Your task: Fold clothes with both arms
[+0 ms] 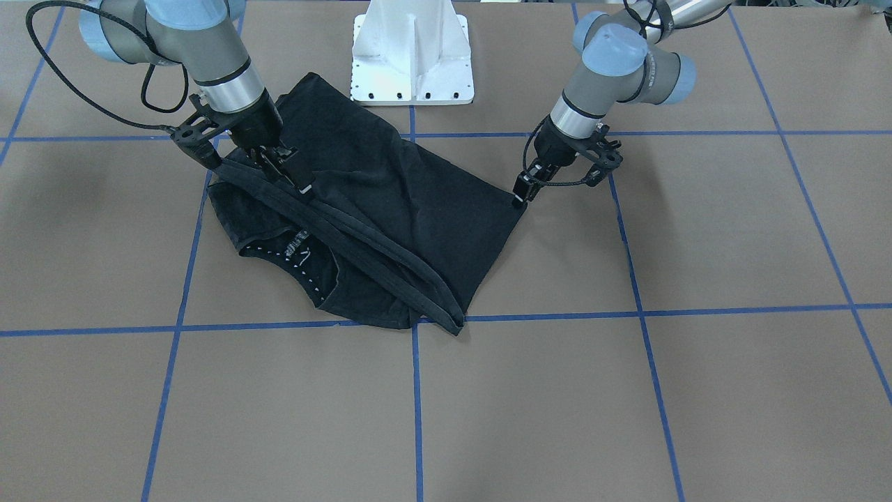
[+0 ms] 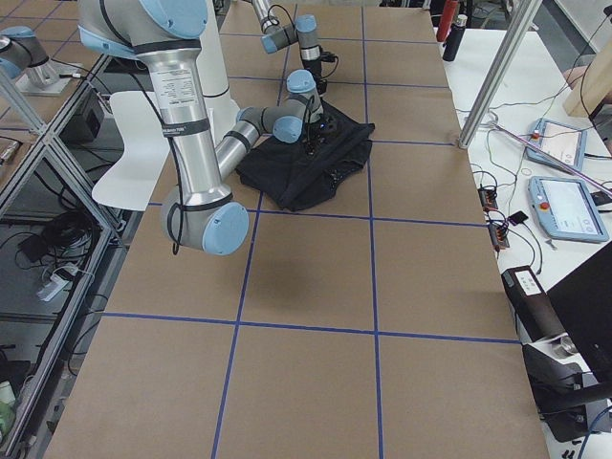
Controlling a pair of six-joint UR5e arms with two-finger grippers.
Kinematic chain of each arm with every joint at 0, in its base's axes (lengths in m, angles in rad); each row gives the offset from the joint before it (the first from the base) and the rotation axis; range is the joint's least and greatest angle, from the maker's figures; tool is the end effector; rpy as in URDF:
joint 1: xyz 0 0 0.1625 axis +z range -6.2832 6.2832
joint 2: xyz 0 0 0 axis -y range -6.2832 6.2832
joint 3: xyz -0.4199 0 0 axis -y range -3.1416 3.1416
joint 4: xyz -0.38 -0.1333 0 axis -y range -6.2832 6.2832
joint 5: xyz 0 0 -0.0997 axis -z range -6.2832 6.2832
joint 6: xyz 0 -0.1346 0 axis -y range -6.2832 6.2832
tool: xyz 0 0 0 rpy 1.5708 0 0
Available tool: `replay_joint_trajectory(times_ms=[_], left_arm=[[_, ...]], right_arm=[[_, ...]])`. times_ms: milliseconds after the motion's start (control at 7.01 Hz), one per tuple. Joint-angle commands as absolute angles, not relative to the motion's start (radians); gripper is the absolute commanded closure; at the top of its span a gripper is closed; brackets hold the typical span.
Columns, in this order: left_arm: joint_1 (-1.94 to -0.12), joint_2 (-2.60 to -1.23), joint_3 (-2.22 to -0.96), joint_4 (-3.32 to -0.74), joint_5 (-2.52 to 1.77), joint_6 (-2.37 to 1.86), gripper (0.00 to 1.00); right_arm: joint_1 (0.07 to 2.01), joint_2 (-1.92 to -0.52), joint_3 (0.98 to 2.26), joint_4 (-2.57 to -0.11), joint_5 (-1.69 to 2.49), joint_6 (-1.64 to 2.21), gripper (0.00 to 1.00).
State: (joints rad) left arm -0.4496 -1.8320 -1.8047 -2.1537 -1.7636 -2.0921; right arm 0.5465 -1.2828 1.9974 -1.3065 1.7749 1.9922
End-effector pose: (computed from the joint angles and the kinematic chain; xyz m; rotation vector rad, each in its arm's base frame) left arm 0.4994 -0.3604 0.3623 -0.2181 1.0975 -0.7673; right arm -0.4330 -0.3875 0.3069 -0.1298 -1.0135 0.7855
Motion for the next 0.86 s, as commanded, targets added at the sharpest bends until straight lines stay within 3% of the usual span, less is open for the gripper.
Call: replay_joint_trajectory(times_ms=[0, 143, 285, 570, 713], left_arm=[[-0.437, -1.836, -1.793, -2.149, -1.764, -2.098, 0.54], [-0.437, -1.842, -1.79, -2.148, -1.764, -2.098, 0.55], [-0.437, -1.844, -1.787, -2.148, -1.764, -2.098, 0.65], [-0.437, -1.845, -1.783, -2.149, -1.764, -2.106, 1.0], [-0.437, -1.845, -1.779, -2.149, -1.764, -2.108, 1.0]], right_arm=[[0.548, -1.281, 1.994, -1.307, 1.778, 1.988, 0.0], [0.548, -1.281, 1.994, -1.307, 1.779, 1.988, 0.0], [0.548, -1.282, 1.994, -1.307, 1.781, 1.988, 0.0], [0.548, -1.282, 1.988, -1.307, 1.779, 1.988, 0.0], [0.548, -1.282, 1.988, -1.307, 1.781, 1.988, 0.0]])
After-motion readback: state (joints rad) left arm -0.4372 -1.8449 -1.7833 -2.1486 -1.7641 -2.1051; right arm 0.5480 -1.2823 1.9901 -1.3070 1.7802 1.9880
